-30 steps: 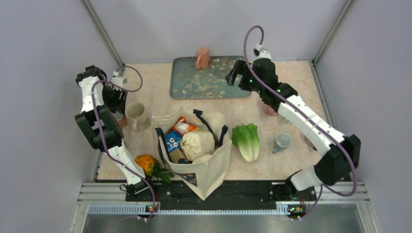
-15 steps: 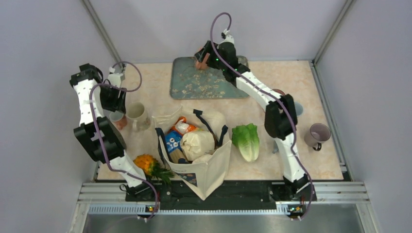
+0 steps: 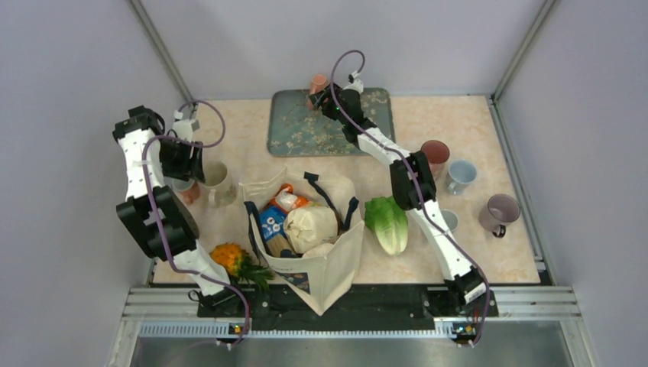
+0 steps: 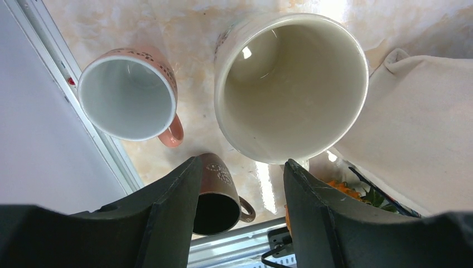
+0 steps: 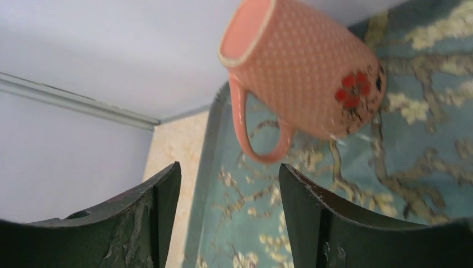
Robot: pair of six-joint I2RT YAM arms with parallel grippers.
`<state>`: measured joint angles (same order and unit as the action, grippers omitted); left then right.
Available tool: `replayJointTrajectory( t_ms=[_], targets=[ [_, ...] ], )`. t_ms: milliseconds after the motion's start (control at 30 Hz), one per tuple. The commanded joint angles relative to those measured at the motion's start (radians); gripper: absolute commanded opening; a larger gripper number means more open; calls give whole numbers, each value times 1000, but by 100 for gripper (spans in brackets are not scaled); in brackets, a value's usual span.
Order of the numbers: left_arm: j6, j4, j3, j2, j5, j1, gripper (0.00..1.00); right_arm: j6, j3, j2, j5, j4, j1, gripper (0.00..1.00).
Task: Turn the mug right side up
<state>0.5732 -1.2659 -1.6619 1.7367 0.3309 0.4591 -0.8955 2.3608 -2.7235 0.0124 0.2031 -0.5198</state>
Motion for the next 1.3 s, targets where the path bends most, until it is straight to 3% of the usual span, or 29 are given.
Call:
replayJointTrajectory(
  t_ms=[0, 367, 500, 667, 767, 900, 1067, 1133, 1267],
  targets=[
    [-20, 14, 0, -13, 29, -2, 61, -53, 171, -137, -28, 136, -5, 64],
    [-76, -16, -71, 13, 70, -9, 61, -114, 220, -275, 5, 319, -1, 68],
    [-101, -41, -152, 6, 42, -81, 60, -124, 160, -218, 101, 208, 17, 62],
    [-129, 42, -219, 13, 53, -185, 60, -81, 147, -141, 223, -5, 31, 54],
    [-170, 78, -325, 72, 84, -260, 60, -17, 102, -93, 261, -33, 37, 53],
    [-406, 324, -384, 161, 206, -328, 61, 70, 85, -62, 191, -30, 51, 53],
    [-549, 697, -380, 271, 208, -469, 64, 180, -49, 71, 33, 48, 54, 59],
    [-609, 831, -430, 345, 204, -520, 66, 210, -144, 152, 13, 62, 60, 60],
    [-727, 952, -612, 552, 159, -576, 66, 251, -329, 321, -3, 52, 76, 60]
  ],
)
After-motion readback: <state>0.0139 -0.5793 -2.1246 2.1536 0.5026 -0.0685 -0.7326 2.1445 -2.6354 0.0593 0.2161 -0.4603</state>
